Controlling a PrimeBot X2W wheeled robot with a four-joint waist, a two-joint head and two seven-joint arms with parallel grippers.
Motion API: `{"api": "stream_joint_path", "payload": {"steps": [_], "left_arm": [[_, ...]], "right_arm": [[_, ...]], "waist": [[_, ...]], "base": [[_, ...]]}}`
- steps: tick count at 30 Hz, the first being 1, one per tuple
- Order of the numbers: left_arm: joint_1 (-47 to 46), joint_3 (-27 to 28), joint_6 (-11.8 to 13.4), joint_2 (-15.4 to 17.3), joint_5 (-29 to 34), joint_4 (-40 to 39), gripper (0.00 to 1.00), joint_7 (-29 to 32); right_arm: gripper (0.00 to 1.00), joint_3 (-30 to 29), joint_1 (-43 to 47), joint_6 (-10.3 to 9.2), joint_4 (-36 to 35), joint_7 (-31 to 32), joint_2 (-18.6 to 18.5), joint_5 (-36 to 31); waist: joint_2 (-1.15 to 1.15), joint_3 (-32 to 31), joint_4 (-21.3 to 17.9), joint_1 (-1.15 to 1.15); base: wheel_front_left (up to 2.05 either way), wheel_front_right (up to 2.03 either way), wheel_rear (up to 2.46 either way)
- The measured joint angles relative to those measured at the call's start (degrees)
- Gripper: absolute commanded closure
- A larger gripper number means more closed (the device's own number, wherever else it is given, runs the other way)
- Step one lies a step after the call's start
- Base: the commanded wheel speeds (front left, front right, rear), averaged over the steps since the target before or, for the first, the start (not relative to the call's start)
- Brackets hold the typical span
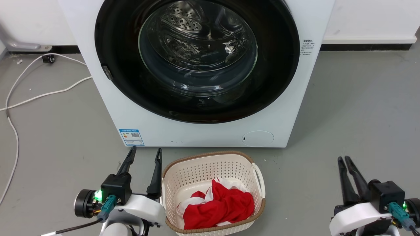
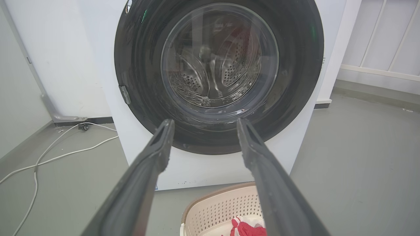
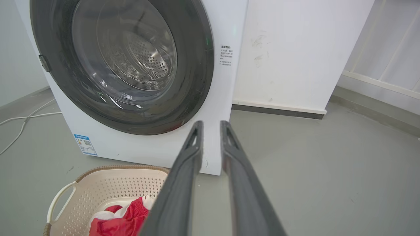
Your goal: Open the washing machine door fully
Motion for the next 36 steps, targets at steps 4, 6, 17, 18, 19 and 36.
{"api": "stream_joint_path", "payload": {"steps": [4, 6, 17, 18, 19, 36], "left_arm": [[0.00, 0.09, 0.00, -0.02, -0.07, 0.02, 0.00, 0.00], [0.00, 0.12, 0.00, -0.02, -0.09, 0.03, 0.00, 0.00], [0.01, 0.65, 0.00, -0.09, -0.63, -0.30, 0.00, 0.00], [0.02, 0.74, 0.00, -0.08, -0.70, -0.33, 0.00, 0.00], [0.01, 0.75, 0.00, -0.09, -0.77, -0.41, 0.00, -0.01], [-2.42, 1.32, 0.24, -0.14, -1.00, -1.94, 0.00, -0.01]], "right_arm": [[1.00, 0.03, 0.00, 0.00, -0.07, -0.16, 0.00, 1.97], [1.00, 0.27, -0.01, 0.00, -0.18, -0.58, 0.00, 4.19], [1.00, 0.60, -1.73, -0.01, -1.88, -3.36, 0.03, 38.77], [1.00, 0.63, -2.17, -0.01, -2.07, -3.42, 0.04, 44.22], [1.00, 0.59, -2.60, -0.01, -2.34, -3.66, 0.04, 49.79], [1.00, -6.46, -24.54, -0.02, 1.93, 4.71, -5.35, 95.43]], "waist": [[0.00, -0.04, -0.01, 0.00], [0.00, -0.06, -0.02, 0.00], [0.00, 0.18, -0.41, 0.00], [0.00, 0.20, -0.46, 0.00], [0.00, 0.22, -0.50, 0.00], [0.00, 4.15, -0.86, 0.00]], "base": [[0.00, 0.00, 0.00], [0.00, 0.00, 0.00], [0.00, 0.00, 0.00], [0.00, 0.00, 0.00], [0.00, 0.00, 0.00], [0.00, 0.00, 0.00]]}}
